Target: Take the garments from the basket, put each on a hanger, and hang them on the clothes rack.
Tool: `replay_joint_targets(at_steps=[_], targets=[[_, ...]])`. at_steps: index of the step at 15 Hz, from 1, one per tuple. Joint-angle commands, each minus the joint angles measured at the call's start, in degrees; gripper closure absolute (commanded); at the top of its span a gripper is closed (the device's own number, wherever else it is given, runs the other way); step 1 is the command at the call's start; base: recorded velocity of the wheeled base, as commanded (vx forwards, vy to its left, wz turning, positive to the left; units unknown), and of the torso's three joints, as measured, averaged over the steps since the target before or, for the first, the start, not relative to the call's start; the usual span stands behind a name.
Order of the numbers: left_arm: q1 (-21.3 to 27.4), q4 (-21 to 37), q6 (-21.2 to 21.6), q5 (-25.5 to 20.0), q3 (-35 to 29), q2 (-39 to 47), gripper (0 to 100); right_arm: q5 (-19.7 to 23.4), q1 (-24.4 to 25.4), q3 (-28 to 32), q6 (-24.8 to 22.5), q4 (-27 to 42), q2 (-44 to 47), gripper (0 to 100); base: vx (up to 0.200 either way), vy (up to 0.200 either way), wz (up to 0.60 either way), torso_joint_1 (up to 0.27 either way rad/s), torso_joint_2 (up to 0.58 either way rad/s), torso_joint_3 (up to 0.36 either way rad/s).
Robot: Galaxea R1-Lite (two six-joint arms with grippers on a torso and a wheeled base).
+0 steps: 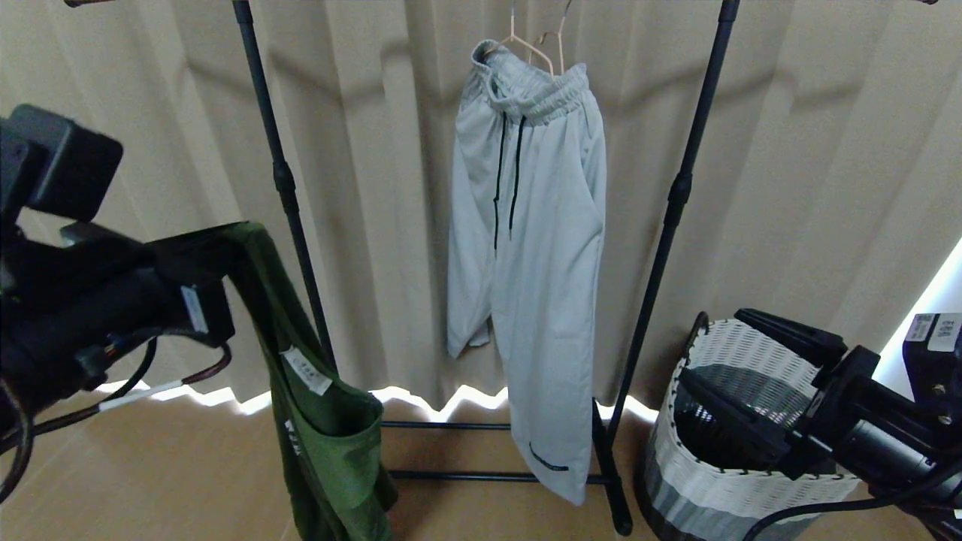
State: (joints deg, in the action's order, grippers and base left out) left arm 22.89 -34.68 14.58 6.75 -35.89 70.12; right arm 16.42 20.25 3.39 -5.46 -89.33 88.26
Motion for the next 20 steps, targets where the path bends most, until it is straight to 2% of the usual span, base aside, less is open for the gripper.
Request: replay_joint_targets(at_steps=[1,2,3,4,5,7,10,13,14,15,17,18,19,20], targets=[[-6.72,4.89,0.89,0.72,10.40,-12.20,100,-4.99,-1.35,-2.95,-0.52,0.21,0.86,0,0.000,0.000,0.00,0.000,0.00,0.000],[-8.66,7.08,0.63,0.54,13.13,-15.45,100,-9.39,-1.35,-3.39,-0.52,0.21,0.77,0,0.000,0.000,0.00,0.000,0.00,0.000],[-9.53,8.23,0.36,0.45,14.80,-17.30,100,-12.03,-1.35,-3.39,-0.43,0.21,0.69,0,0.000,0.000,0.00,0.000,0.00,0.000],[-11.56,10.42,0.01,0.45,19.28,-22.57,100,-19.58,-1.35,-3.39,-0.43,0.65,-0.19,0,0.000,0.000,0.00,0.000,0.00,0.000],[-11.73,11.74,0.01,0.45,21.56,-25.47,100,-23.54,-1.35,-3.39,-0.43,0.65,-1.25,0,0.000,0.000,0.00,0.000,0.00,0.000],[-11.73,14.29,-0.17,0.37,24.11,-29.51,100,-26.18,-1.44,-3.39,-0.52,0.65,-3.09,0,0.000,0.000,0.00,0.000,0.00,0.000],[-11.64,16.66,-2.45,0.19,27.10,-33.21,100,-26.26,-5.40,-3.39,-1.39,5.84,-11.27,0,0.000,0.000,0.00,0.000,0.00,0.000],[-11.56,16.66,-4.12,0.19,28.15,-33.56,100,-26.26,-6.89,-1.02,-1.57,21.04,-21.73,0,0.000,0.000,0.00,0.000,0.00,0.000],[-11.12,16.58,-4.30,0.01,27.89,-33.47,100,-26.18,-7.15,2.85,-1.57,31.24,-27.18,0,0.000,0.000,0.00,0.000,0.00,0.000],[-9.80,16.40,-4.38,-2.62,26.13,-33.12,100,-25.83,-7.15,8.48,-1.48,46.62,-33.50,0,0.000,0.000,0.00,0.000,0.00,0.000],[-8.74,16.40,-4.47,-7.63,23.67,-31.98,100,-26.09,-7.15,14.28,-1.48,68.41,-38.60,0,0.000,0.000,0.00,0.000,0.00,0.000],[-8.74,16.31,-5.53,-9.04,22.97,-30.22,100,-26.09,-7.15,14.54,-1.39,73.69,-39.39,0,0.000,0.000,0.00,0.000,0.00,0.000],[-8.74,16.14,-6.85,-9.30,22.97,-29.51,100,-26.09,-7.15,14.01,-1.39,73.69,-39.74,0,0.000,0.000,0.00,0.000,0.00,0.000],[-7.60,15.96,-10.19,-9.92,22.97,-27.32,100,-26.26,-7.15,13.05,-1.39,73.42,-39.57,0,0.000,0.000,0.00,0.000,0.00,0.000]])
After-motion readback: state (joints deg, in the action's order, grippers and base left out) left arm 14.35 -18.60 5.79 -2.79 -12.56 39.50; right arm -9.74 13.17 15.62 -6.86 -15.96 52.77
